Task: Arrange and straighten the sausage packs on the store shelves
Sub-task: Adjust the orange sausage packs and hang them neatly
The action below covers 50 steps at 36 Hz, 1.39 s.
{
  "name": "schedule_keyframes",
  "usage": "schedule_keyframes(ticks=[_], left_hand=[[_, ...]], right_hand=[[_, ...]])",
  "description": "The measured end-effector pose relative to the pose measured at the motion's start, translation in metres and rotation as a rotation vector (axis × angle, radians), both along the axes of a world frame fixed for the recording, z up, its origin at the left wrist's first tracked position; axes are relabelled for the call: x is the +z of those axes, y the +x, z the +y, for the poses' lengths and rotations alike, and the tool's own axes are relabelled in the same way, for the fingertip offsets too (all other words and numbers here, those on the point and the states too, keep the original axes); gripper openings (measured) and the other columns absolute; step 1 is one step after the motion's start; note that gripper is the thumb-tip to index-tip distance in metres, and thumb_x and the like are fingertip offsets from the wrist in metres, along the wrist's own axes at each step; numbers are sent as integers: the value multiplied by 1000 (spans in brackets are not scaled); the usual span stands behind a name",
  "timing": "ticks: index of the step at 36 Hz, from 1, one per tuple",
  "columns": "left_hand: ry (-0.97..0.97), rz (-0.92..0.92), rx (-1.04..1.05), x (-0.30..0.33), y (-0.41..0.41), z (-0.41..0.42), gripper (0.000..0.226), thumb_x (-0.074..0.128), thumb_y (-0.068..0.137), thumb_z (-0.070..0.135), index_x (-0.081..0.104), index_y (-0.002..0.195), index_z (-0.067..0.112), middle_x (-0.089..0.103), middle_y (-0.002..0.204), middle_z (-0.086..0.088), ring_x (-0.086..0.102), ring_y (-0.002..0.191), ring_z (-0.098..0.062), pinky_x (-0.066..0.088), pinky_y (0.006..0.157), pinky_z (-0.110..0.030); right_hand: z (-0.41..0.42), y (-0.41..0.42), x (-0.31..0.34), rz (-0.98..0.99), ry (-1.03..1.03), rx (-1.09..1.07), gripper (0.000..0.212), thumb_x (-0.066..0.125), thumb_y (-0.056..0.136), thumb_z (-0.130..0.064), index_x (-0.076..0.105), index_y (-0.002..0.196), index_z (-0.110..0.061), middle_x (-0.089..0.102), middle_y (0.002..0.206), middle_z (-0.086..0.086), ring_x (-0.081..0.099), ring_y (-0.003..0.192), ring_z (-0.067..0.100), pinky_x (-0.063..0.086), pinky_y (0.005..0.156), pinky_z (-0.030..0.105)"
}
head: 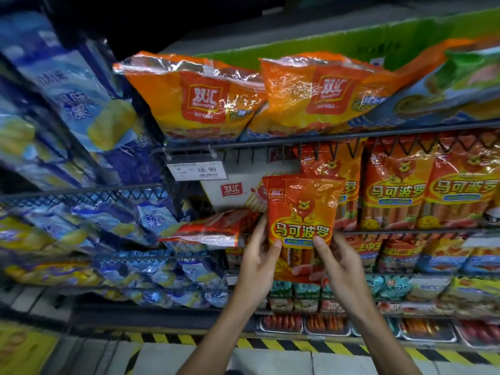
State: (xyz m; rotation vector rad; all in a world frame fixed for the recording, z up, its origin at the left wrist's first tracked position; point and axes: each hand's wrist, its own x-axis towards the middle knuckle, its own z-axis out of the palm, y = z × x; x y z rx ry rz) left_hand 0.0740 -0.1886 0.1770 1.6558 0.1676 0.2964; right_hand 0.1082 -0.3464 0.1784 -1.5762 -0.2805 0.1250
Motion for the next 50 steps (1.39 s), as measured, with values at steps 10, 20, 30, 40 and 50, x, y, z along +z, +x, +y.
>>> schedule_keyframes(ticks=[10, 20, 30, 40, 50], left_hand=[[79, -215, 216, 22, 27, -4, 48, 50, 106, 5, 39, 153, 11, 55, 147, -7, 52, 137, -21, 43, 113, -50], [108, -339, 352, 15, 30, -10, 46, 46, 106, 3, 39, 152, 9, 56, 145, -2, 52, 137, -16, 45, 112, -44], [161, -320, 341, 15, 38, -2, 49, 44, 106, 3, 35, 154, 13, 53, 147, 8, 49, 137, -8, 42, 113, -28], [281, -140, 207, -20, 49, 19, 59, 39, 109, 13, 16, 162, 21, 29, 165, 1, 31, 148, -1, 34, 118, -23], [572, -298, 189, -33, 40, 17, 94, 53, 93, -17, 7, 163, 25, 1, 171, -4, 5, 158, -17, 20, 125, -28]], right_hand=[[10, 50, 24, -302, -341, 79, 52, 43, 105, -37, 34, 149, -11, 60, 102, -19, 53, 79, -20, 45, 76, 11], [13, 46, 27, -438, -349, 6, 38, 51, 104, -25, 48, 138, -7, 53, 86, -23, 56, 79, -12, 42, 70, 8], [27, 52, 17, -407, -275, -26, 28, 51, 105, -21, 54, 121, 1, 52, 87, -22, 60, 87, -10, 40, 77, 8], [43, 59, -13, -384, -362, -97, 54, 44, 108, -29, 28, 157, -12, 55, 103, -20, 55, 84, -16, 41, 70, 3], [52, 42, -41, -727, -455, -301, 63, 59, 100, -4, 31, 156, -6, 21, 167, 7, 16, 156, 25, 19, 126, 40]])
